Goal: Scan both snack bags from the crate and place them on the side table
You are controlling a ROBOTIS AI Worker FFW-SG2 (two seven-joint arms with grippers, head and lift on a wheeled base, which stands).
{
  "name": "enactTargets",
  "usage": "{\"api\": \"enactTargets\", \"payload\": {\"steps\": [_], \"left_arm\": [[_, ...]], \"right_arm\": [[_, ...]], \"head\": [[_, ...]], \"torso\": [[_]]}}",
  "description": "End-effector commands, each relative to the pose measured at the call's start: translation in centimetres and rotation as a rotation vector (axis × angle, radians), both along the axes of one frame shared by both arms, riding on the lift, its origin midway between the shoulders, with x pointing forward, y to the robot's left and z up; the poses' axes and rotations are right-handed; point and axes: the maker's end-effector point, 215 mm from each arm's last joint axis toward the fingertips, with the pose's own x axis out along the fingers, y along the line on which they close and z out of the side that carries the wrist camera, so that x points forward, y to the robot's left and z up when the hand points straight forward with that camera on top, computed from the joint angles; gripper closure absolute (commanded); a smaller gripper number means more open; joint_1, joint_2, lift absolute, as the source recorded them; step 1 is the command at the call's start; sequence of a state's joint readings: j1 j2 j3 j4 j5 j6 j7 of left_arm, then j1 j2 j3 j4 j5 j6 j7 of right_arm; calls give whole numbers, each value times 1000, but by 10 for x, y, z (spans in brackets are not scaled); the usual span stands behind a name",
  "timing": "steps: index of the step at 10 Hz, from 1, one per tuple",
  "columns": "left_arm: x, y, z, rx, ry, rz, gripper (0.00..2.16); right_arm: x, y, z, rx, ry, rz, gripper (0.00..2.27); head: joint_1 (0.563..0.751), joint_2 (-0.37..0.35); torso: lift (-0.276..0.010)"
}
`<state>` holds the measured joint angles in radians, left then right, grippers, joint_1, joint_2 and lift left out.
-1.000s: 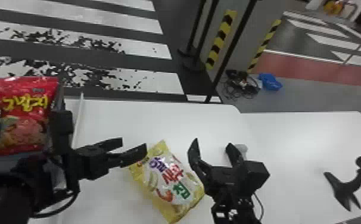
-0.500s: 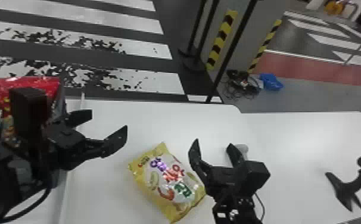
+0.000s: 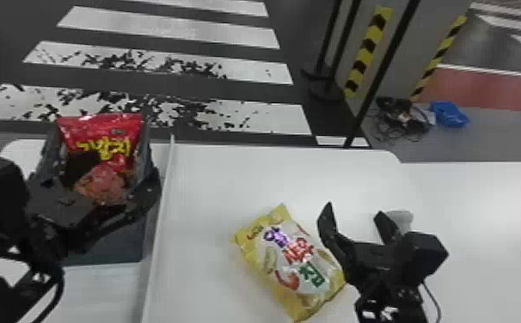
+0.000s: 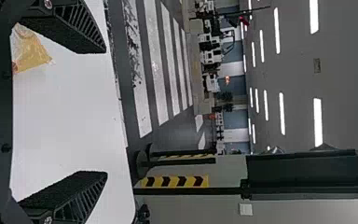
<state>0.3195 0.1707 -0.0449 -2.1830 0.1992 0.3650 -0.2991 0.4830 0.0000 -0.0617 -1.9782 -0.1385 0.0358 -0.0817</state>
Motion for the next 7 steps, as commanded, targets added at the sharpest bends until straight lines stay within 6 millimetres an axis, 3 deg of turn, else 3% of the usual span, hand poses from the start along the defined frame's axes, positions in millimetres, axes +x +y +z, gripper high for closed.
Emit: {"api": "enactTargets", "payload": {"steps": [1, 3, 7], "left_arm": [[-10, 22, 18, -18, -92, 43, 39], [-20, 42, 16, -12, -115, 83, 63], [-36, 70, -13, -12, -51, 162, 70]], "right_arm": [[3, 0, -3, 9, 12, 0, 60], [1, -4, -15, 10, 56, 16, 56], [-14, 11, -76, 173, 324, 125, 60]], "head": [[695, -175], [695, -140], [695, -90]], "torso": [[-95], [-95], [-95]]}}
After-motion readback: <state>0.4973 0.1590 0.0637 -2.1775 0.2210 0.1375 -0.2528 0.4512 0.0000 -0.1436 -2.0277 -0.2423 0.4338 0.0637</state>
